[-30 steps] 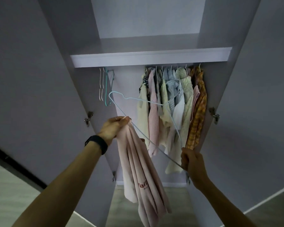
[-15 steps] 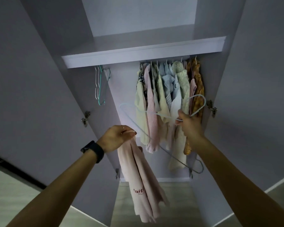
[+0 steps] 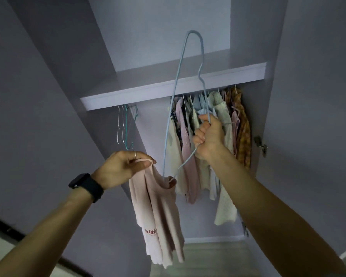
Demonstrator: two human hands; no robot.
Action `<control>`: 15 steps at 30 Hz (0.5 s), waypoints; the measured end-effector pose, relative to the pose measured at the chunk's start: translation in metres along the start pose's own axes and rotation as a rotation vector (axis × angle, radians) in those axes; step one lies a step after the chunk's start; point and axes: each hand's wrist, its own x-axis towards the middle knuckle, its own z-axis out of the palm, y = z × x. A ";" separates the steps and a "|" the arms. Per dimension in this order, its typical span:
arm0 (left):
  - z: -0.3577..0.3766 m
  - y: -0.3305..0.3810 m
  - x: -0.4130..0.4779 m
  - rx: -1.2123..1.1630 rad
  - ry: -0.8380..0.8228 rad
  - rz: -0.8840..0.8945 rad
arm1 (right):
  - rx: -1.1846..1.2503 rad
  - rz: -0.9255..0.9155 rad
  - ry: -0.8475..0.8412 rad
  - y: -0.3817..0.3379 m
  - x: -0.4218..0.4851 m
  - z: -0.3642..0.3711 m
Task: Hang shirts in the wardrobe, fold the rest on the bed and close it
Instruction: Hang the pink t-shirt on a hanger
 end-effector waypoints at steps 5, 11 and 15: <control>-0.036 0.015 -0.003 -0.052 0.109 0.032 | -0.074 0.030 -0.045 0.029 0.007 0.017; -0.069 0.026 -0.008 -0.043 0.296 0.016 | -0.311 0.020 -0.020 0.070 0.013 0.009; -0.079 0.025 -0.011 -0.022 0.427 -0.042 | -0.433 -0.012 -0.025 0.082 0.021 0.004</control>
